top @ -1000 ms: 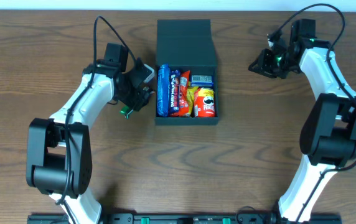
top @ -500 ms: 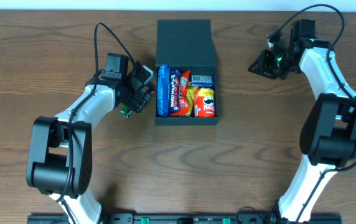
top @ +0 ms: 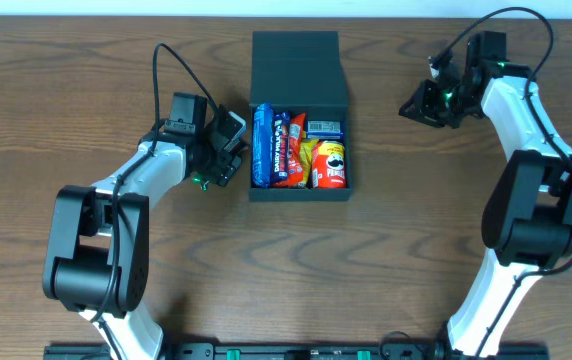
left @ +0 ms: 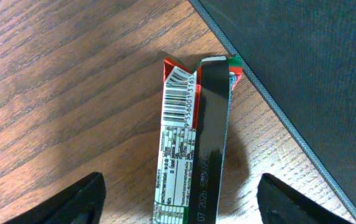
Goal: Pack container
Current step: 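Move the left gripper to the green gum pack and grasp it, then lift the green gum pack with the left gripper toward the box, then lower the gum pack into the box with the left gripper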
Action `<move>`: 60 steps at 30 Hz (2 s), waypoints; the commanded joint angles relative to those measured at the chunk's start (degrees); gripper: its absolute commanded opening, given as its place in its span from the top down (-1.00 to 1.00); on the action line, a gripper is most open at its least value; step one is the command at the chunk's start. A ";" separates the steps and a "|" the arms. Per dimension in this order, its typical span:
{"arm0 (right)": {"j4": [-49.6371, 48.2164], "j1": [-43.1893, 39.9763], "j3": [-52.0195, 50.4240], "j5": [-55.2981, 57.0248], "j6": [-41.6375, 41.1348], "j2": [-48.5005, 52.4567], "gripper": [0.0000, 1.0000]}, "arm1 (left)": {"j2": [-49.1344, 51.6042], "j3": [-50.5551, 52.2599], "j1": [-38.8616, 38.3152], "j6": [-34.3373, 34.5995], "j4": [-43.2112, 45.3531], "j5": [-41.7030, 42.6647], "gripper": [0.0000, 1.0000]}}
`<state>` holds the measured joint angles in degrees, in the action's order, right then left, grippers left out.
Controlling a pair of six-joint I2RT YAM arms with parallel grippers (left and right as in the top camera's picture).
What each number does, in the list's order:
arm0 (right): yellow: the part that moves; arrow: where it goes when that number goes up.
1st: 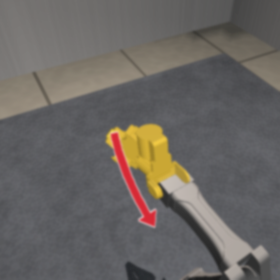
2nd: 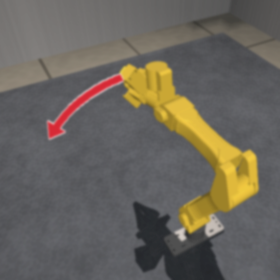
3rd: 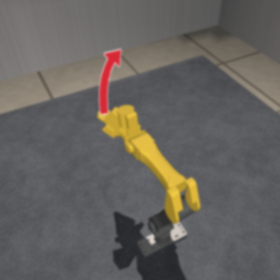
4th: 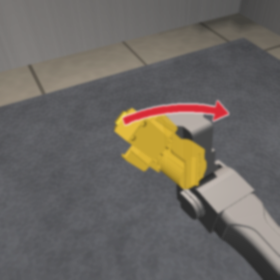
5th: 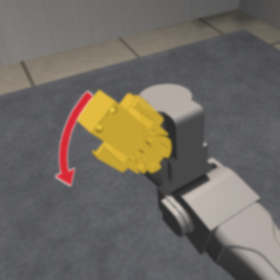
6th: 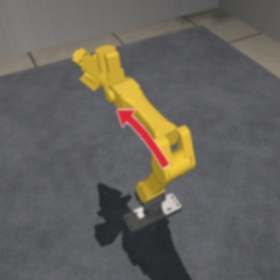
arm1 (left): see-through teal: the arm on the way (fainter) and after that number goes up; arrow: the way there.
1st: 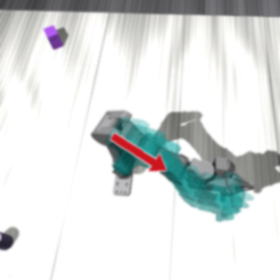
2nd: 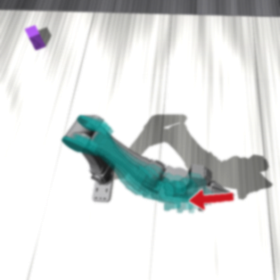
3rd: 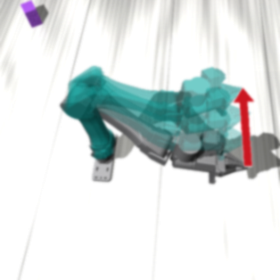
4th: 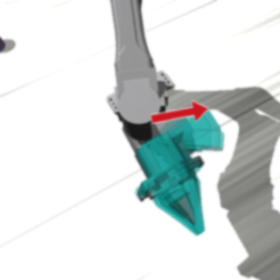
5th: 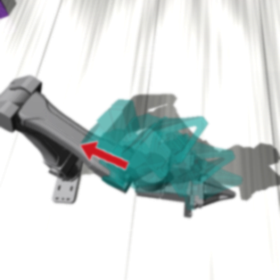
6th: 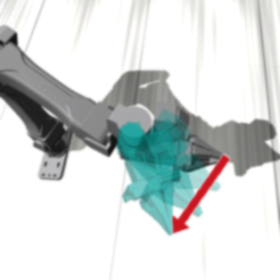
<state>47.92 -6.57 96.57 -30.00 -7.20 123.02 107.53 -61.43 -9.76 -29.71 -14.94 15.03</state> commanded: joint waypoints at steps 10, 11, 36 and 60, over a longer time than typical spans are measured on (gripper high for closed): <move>0.92 -0.11 0.09 -0.48 -0.07 -1.60 0.61 | 2.78 0.33 0.20 0.59 0.24 2.60 -0.40; 1.07 -0.11 0.09 -0.48 -0.04 -1.60 0.61 | 3.08 0.33 0.22 0.59 0.26 2.60 -0.40; 1.31 -0.09 0.09 -0.48 -0.07 -1.60 0.62 | 3.08 0.31 1.92 0.61 0.72 2.36 0.43; -1.11 -0.33 0.09 -0.44 -0.11 -1.60 0.57 | -3.93 -22.16 -5.05 25.24 -8.46 -5.60 0.58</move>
<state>47.09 -6.59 96.57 -30.00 -7.20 123.02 105.80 -79.79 -11.92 -11.35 -22.79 9.87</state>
